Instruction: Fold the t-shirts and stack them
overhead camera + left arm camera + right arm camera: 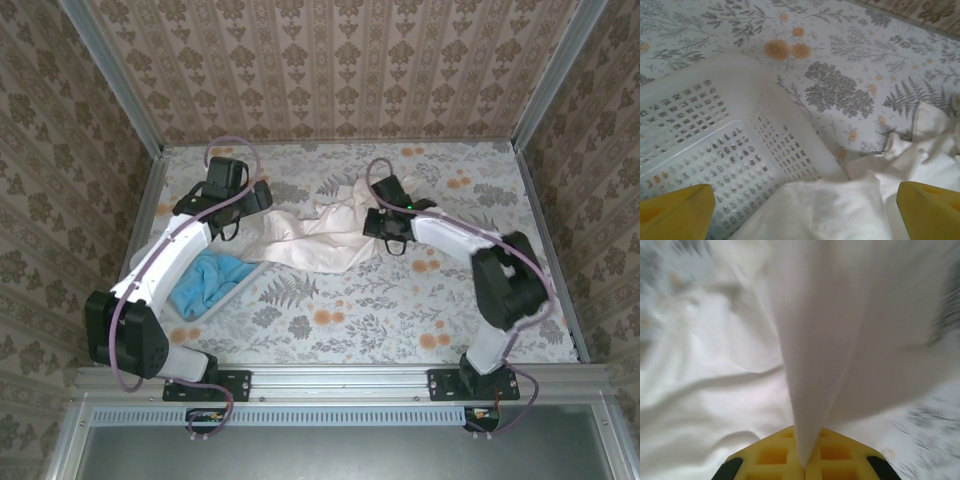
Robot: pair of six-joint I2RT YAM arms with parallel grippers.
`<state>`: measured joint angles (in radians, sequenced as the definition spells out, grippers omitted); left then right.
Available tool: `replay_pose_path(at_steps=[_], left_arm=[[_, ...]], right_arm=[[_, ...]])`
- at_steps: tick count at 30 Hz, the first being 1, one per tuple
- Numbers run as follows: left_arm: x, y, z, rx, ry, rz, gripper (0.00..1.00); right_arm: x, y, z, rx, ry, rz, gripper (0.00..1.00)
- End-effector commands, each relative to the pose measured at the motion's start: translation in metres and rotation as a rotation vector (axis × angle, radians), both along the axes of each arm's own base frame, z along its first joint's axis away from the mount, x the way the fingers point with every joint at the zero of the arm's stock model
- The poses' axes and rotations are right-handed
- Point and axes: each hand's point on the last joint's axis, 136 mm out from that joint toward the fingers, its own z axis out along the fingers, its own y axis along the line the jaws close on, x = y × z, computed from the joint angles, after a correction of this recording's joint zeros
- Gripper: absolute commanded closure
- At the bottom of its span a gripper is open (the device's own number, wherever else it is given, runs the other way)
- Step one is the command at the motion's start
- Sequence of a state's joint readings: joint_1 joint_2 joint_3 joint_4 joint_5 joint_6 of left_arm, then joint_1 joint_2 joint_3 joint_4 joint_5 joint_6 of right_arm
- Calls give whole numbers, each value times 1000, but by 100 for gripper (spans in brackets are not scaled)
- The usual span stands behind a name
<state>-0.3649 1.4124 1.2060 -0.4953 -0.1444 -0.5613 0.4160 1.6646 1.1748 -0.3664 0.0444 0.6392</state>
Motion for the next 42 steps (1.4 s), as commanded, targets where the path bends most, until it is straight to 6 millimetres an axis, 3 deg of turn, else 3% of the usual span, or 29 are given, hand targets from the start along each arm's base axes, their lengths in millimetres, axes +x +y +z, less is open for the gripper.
replay_pose_path(at_steps=[1, 5, 10, 15, 18, 22, 23, 27, 29, 35, 42], left_arm=[[4, -11, 2, -55, -14, -17, 5], [11, -18, -6, -62, 2, -37, 5], [19, -34, -32, 3, 88, -72, 9], [24, -45, -59, 66, 160, -91, 10], [27, -53, -68, 83, 183, -107, 15], [33, -47, -84, 143, 223, -83, 26], [29, -56, -88, 165, 229, -104, 28], [35, -46, -97, 201, 243, -77, 45], [45, -27, -96, 206, 240, -38, 53], [73, 17, -84, 229, 207, 62, 81], [120, 93, -68, 139, 160, 310, 89]], right_arm=[[-9, -59, 117, 9, -286, -146, 100], [-35, -118, 174, -44, -435, -291, 100], [-66, -168, 196, -53, -515, -436, 100], [-102, -197, 227, -24, -657, -560, 100], [-107, -192, 239, 36, -724, -541, 100], [-82, -159, 207, 136, -604, -407, 100], [-75, -150, 193, 170, -569, -376, 100], [-63, -125, 137, 239, -431, -309, 100], [-62, -117, 116, 236, -380, -285, 100], [-62, -100, 91, 235, -343, -240, 100], [-60, -87, 76, 227, -319, -201, 100]])
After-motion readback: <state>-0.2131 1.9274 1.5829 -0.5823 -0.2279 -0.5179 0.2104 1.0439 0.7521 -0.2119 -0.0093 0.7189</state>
